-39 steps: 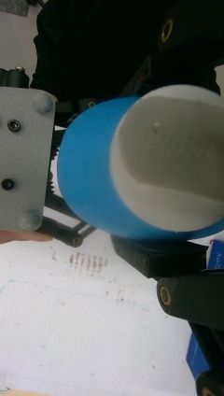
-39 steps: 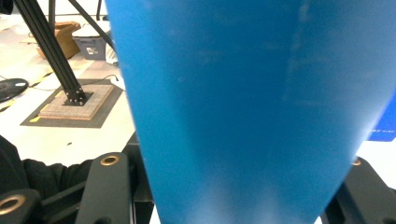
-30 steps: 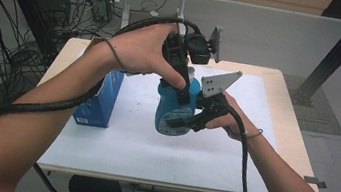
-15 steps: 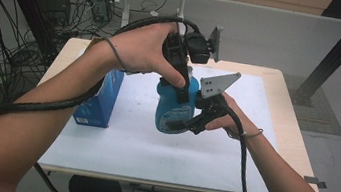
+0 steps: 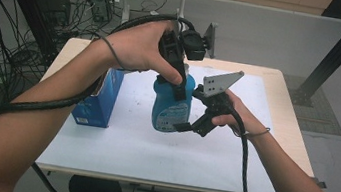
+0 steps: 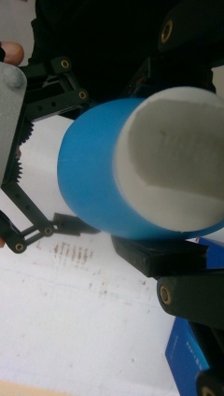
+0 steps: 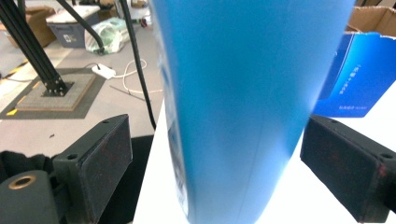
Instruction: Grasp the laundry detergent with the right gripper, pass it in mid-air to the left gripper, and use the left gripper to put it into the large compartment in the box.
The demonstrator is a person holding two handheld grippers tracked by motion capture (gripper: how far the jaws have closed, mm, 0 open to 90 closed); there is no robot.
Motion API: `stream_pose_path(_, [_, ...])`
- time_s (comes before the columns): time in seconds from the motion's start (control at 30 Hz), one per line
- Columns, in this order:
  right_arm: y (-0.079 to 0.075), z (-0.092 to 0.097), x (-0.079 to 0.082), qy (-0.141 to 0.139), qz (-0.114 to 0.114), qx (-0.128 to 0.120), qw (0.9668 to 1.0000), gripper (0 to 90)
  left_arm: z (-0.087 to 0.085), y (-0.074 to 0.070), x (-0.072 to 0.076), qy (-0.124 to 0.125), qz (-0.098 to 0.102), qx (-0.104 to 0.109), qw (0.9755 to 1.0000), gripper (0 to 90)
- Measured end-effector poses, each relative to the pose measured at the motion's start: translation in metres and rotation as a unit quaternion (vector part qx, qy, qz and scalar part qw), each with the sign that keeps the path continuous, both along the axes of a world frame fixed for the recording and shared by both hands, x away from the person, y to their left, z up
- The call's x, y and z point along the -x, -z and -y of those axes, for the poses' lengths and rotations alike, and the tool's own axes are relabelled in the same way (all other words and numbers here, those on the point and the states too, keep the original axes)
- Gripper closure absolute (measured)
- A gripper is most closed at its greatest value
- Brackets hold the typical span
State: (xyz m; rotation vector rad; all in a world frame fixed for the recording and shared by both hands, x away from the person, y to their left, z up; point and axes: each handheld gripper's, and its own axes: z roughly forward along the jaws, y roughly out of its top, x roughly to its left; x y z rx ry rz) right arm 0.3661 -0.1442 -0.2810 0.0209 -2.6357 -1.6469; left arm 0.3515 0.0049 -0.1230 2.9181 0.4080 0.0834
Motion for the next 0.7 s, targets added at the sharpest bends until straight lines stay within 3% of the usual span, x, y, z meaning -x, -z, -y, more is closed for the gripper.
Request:
stream_pose_path(0.37, [-0.003, 0.013, 0.000, 0.004, -0.010, 0.051, 0.9986, 8.1, -0.005, -0.002, -0.003, -0.014, -0.004, -0.002, 0.9999, 37.3])
stream_pose_path(0.53, [-0.004, 0.020, 0.000, 0.011, -0.007, 0.091, 0.9958, 6.5, -0.007, -0.002, -0.002, -0.017, 0.004, -0.002, 0.9998, 37.3])
stream_pose_path(0.7, [-0.002, 0.028, 0.000, 0.020, -0.017, 0.120, 0.9925, 5.9, -0.010, -0.002, -0.003, -0.029, -0.001, 0.001, 0.9996, 37.3])
